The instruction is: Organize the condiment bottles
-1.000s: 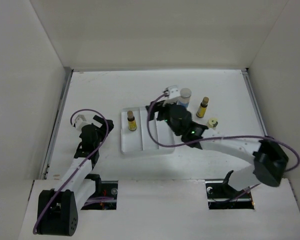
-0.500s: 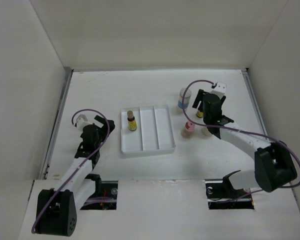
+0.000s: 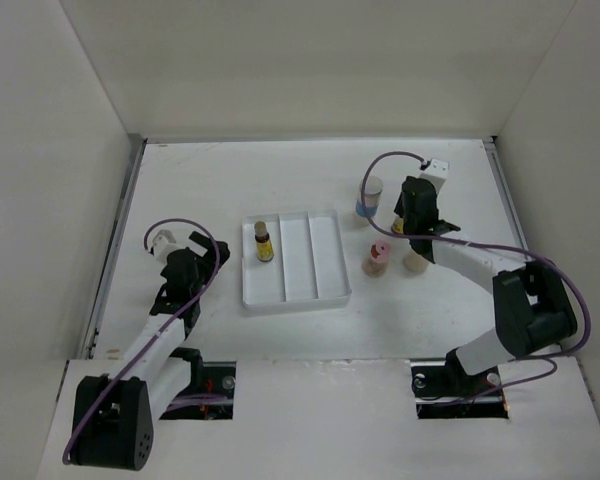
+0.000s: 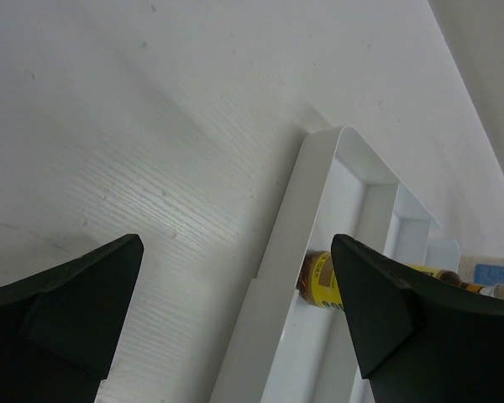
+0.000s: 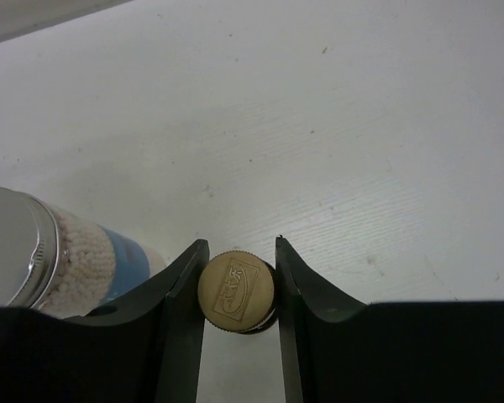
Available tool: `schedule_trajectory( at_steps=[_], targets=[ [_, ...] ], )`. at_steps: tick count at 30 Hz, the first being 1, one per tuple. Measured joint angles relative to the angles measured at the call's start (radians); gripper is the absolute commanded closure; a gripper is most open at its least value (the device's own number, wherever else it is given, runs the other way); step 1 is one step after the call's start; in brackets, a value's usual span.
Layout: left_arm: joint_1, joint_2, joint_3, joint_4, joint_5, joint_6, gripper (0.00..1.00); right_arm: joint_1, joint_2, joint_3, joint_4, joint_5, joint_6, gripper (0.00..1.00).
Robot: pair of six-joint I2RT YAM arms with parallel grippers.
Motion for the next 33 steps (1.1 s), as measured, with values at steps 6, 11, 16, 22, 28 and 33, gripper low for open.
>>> schedule_trajectory(
  at_steps=[6, 11, 16, 22, 28, 33],
  targets=[
    [-0.001, -0.006, 0.001, 0.000, -0.002, 0.000, 0.00, 0.016, -0.093, -0.035, -0.014, 0.038, -0.014, 0.74],
    [-0.002, -0.026, 0.001, -0.002, -0.004, 0.000, 0.00, 0.142, -0.359, -0.068, -0.007, 0.072, -0.054, 0.73],
    [-0.002, -0.026, 0.001, -0.008, -0.003, -0.003, 0.00, 0.368, -0.464, -0.063, 0.044, 0.045, -0.034, 0.73],
    [-0.003, -0.024, 0.001, -0.010, -0.003, -0.004, 0.00, 0.647, -0.233, 0.019, 0.039, -0.050, 0.011, 0.73],
    [0.006, -0.039, 0.001, -0.017, 0.001, -0.004, 0.00, 0.805, 0.032, 0.183, 0.039, -0.115, 0.012, 0.73],
    [0.021, -0.040, 0.001, -0.016, 0.006, -0.004, 0.00, 0.829, 0.192, 0.276, 0.053, -0.103, -0.005, 0.71]
  ],
)
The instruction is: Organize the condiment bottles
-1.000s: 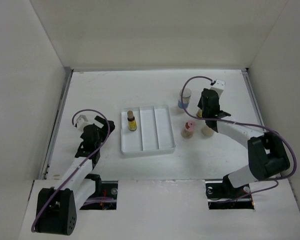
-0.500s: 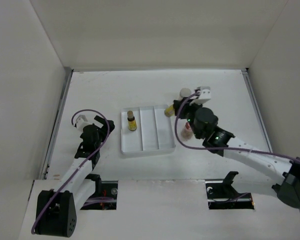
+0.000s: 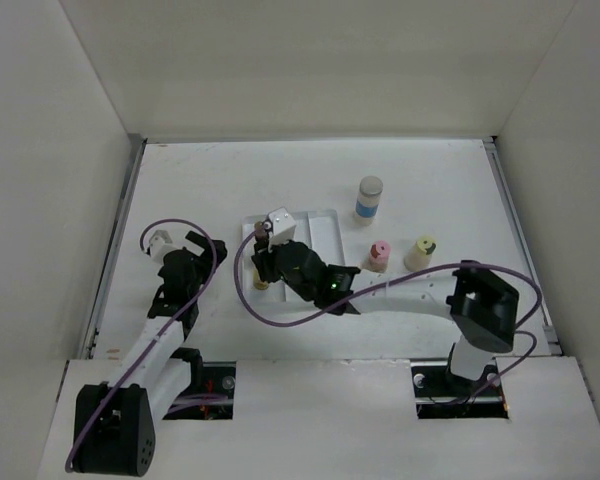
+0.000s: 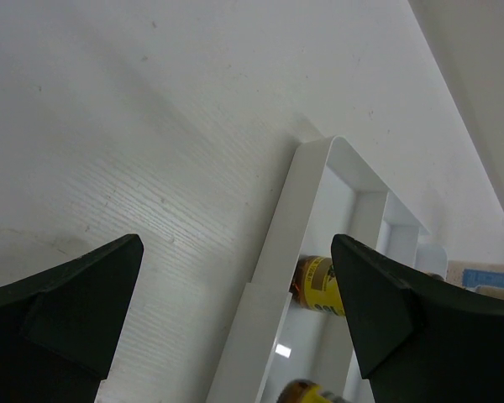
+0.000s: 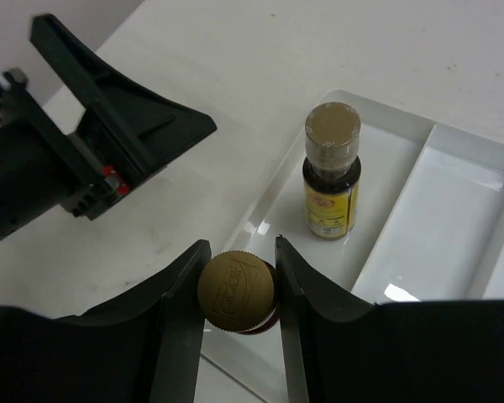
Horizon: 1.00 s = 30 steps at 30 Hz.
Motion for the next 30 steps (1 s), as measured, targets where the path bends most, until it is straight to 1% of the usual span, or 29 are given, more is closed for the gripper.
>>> schedule_trajectory(
  at_steps=[3, 4, 5, 6, 8, 9, 10, 12, 14, 17, 20, 22, 24, 26, 30],
  targets=[
    [0.003, 0.006, 0.000, 0.001, 0.006, 0.000, 0.00, 0.006, 0.077, 0.029, 0.004, 0.035, -0.028, 0.68],
    [0.006, 0.009, 0.000, 0.001, 0.009, 0.000, 0.00, 0.009, 0.100, 0.037, 0.006, 0.048, -0.038, 0.66],
    [0.006, 0.011, 0.000, 0.002, 0.010, 0.000, 0.00, 0.013, 0.120, 0.040, 0.025, 0.064, -0.050, 0.61],
    [0.006, 0.012, 0.000, 0.003, 0.011, 0.000, 0.00, 0.018, 0.130, 0.051, 0.031, 0.078, -0.059, 0.53],
    [0.006, 0.012, 0.000, 0.004, 0.012, 0.000, 0.00, 0.027, 0.133, 0.057, 0.036, 0.095, -0.068, 0.33],
    [0.006, 0.012, 0.000, 0.004, 0.013, 0.001, 0.00, 0.033, 0.133, 0.059, 0.039, 0.101, -0.071, 0.26],
    [0.006, 0.012, 0.000, 0.005, 0.013, 0.001, 0.00, 0.039, 0.132, 0.062, 0.045, 0.109, -0.077, 0.21],
    [0.006, 0.012, -0.001, 0.008, 0.012, 0.000, 0.00, 0.044, 0.127, 0.063, 0.048, 0.118, -0.085, 0.17],
    [0.006, 0.012, -0.002, 0.009, 0.012, 0.001, 0.00, 0.045, 0.099, 0.056, 0.044, 0.121, -0.089, 0.15],
    [0.006, 0.011, -0.002, 0.010, 0.012, 0.000, 0.00, 0.018, -0.019, -0.002, 0.044, 0.116, -0.090, 0.13],
    [0.006, 0.011, -0.002, 0.011, 0.012, 0.000, 0.00, -0.087, -0.191, -0.082, 0.051, 0.105, -0.079, 0.09],
    [0.006, 0.011, -0.002, 0.011, 0.012, 0.001, 0.00, -0.205, -0.288, -0.124, 0.055, 0.102, -0.068, 0.07],
    [0.006, 0.011, -0.002, 0.011, 0.012, 0.000, 0.00, -0.330, -0.343, -0.149, 0.058, 0.109, -0.058, 0.04],
    [0.006, 0.016, -0.002, 0.016, 0.012, 0.000, 0.00, -0.444, -0.350, -0.155, 0.045, 0.124, -0.054, 0.01],
    [0.006, 0.027, -0.002, 0.019, 0.011, 0.000, 0.00, -0.581, -0.266, -0.138, -0.002, 0.133, -0.056, 0.00]
  ],
)
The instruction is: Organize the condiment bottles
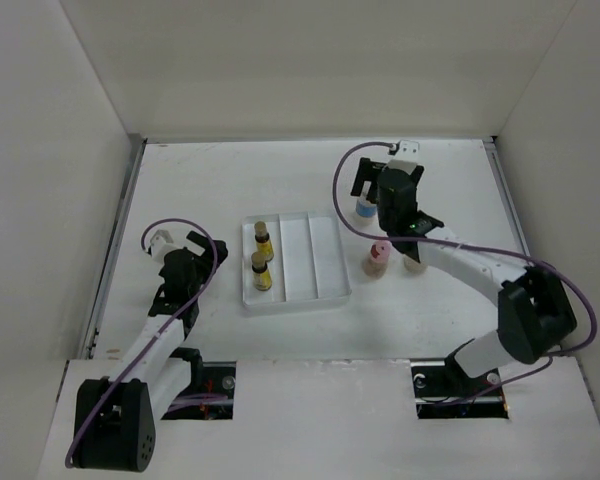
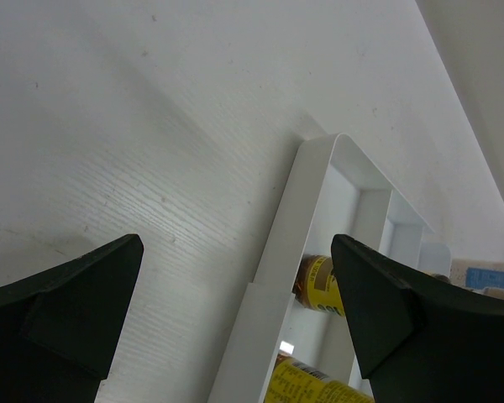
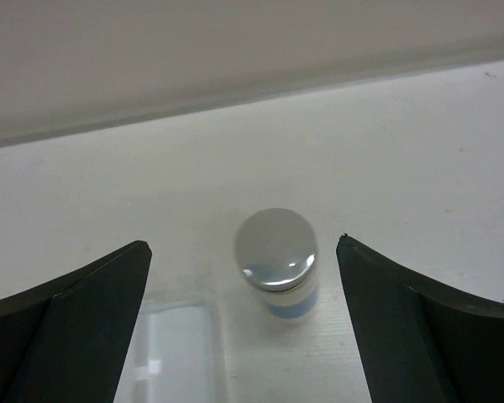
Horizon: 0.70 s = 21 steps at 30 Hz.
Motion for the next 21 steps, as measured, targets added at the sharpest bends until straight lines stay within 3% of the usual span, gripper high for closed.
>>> schedule_trajectory(
  at_steps=[5, 9, 11, 17, 21],
  targets=[
    [0.000, 0.002, 0.000, 0.000, -0.001, 0.000, 0.00, -0.095, 0.172, 0.068, -0.069, -0.031, -0.001, 0.03],
    [0.000, 0.004, 0.000, 0.000, -0.002, 0.000, 0.00, -0.116, 0.238, 0.121, -0.077, -0.058, 0.016, 0.19],
    [0.000, 0.007, 0.000, 0.000, -0.002, 0.000, 0.00, -0.120, 0.254, 0.140, -0.082, -0.069, 0.016, 0.22],
    [0.000, 0.016, 0.000, 0.006, -0.002, 0.000, 0.00, -0.118, 0.283, 0.150, -0.112, -0.100, 0.021, 0.10],
    [0.000, 0.018, 0.000, 0.011, -0.002, 0.000, 0.00, -0.106, 0.275, 0.134, -0.104, -0.103, 0.031, 0.12]
  ],
)
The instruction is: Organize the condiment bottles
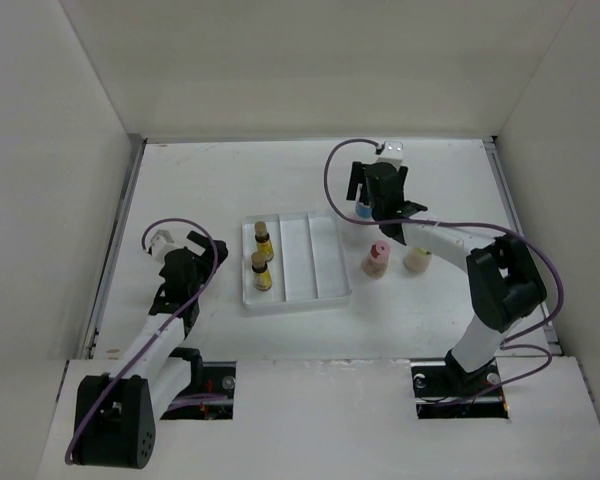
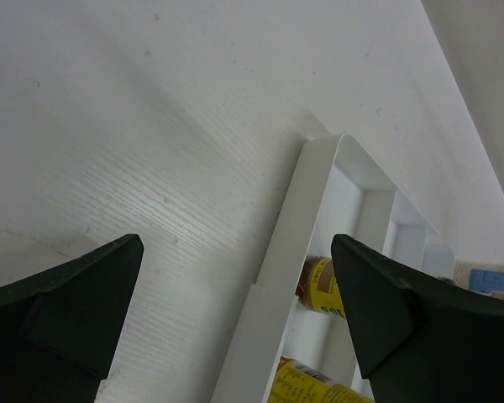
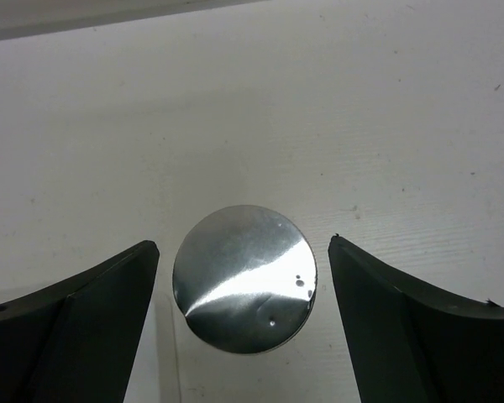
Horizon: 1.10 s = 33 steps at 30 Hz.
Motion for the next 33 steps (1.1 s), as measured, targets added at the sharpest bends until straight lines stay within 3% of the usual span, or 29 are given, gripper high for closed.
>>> schedule_trajectory(
  at_steps=[3, 5, 7, 13, 19, 26, 33],
  targets=[
    [0.000, 0.002, 0.000, 0.002, 0.000, 0.000, 0.00, 0.008, -0.001, -0.011, -0.001, -0.007, 0.003, 0.23],
    [0.000, 0.002, 0.000, 0.005, 0.000, 0.000, 0.00, 0.012, 0.000, -0.013, -0.002, -0.006, 0.001, 0.42],
    [0.000, 0.002, 0.000, 0.005, 0.000, 0.000, 0.00, 0.011, 0.001, -0.013, -0.001, -0.006, 0.010, 0.51],
    [0.000, -0.006, 0.000, 0.005, 0.000, 0.000, 0.00, 0.043, -0.076, -0.079, 0.007, 0.034, -0.019, 0.52],
    [-0.003, -0.004, 0.000, 0.008, 0.000, 0.000, 0.00, 0.198, -0.201, -0.096, 0.055, 0.045, -0.071, 0.52],
    [-0.013, -0.003, 0.000, 0.010, -0.001, 0.000, 0.00, 0.367, -0.052, 0.021, 0.106, -0.036, -0.067, 0.52],
    [-0.011, -0.022, 0.000, 0.006, -0.001, 0.000, 0.00, 0.384, 0.095, 0.061, 0.106, -0.051, -0.065, 0.49]
  ],
)
